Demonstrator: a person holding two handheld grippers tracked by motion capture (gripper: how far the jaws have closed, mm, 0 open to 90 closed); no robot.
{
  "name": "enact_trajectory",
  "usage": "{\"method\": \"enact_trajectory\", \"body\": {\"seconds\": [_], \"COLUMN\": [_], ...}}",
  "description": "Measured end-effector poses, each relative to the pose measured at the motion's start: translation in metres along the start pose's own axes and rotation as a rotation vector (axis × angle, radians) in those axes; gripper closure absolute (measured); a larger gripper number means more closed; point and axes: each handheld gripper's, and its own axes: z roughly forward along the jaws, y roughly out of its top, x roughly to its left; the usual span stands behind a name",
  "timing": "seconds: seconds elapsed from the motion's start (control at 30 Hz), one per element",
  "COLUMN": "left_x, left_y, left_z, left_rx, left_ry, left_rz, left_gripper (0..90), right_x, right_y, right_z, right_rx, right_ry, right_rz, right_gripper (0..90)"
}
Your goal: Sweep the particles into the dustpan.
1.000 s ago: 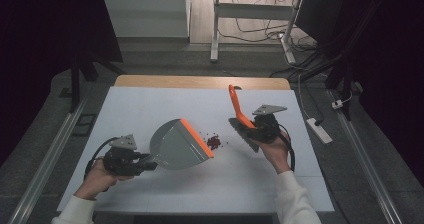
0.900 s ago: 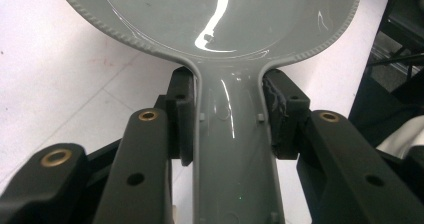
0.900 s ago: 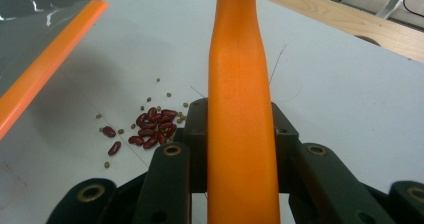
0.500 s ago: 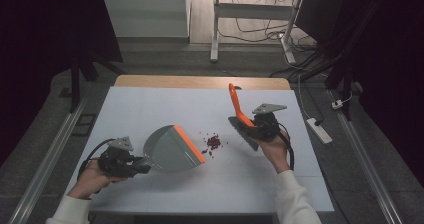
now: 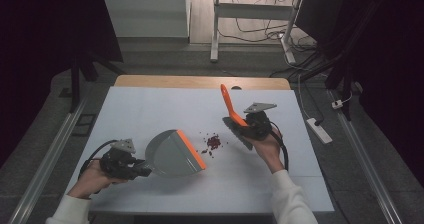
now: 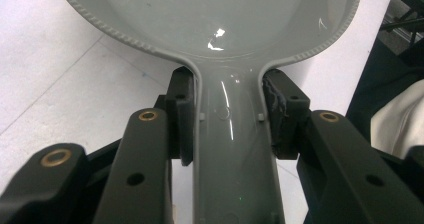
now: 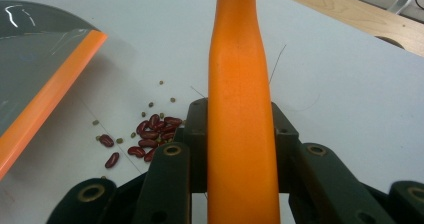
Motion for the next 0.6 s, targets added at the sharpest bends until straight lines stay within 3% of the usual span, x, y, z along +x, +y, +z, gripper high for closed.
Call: {"method": "enact_trajectory", "body": {"seconds": [0.23,0.6], "left_x": [-0.002,-0.001], "left_y": [0.0,0.001], "left_z": [0.004,0.01], "left_rx": [0.03,0.061], "left_ry": [-0.006,0.013], "left_rz": [0.023,0.025], "left_gripper": [61.4,61.3], "right_x": [-0.001,-0.005], "right_y": [-0.001,0.003], "right_z": [0.014,0.04], "right_rx": [0.035,0.076], "right_ry": [-0.015,-0.033], "right_rz": [0.004,0.004], "right_gripper": [70.0,70.1]}}
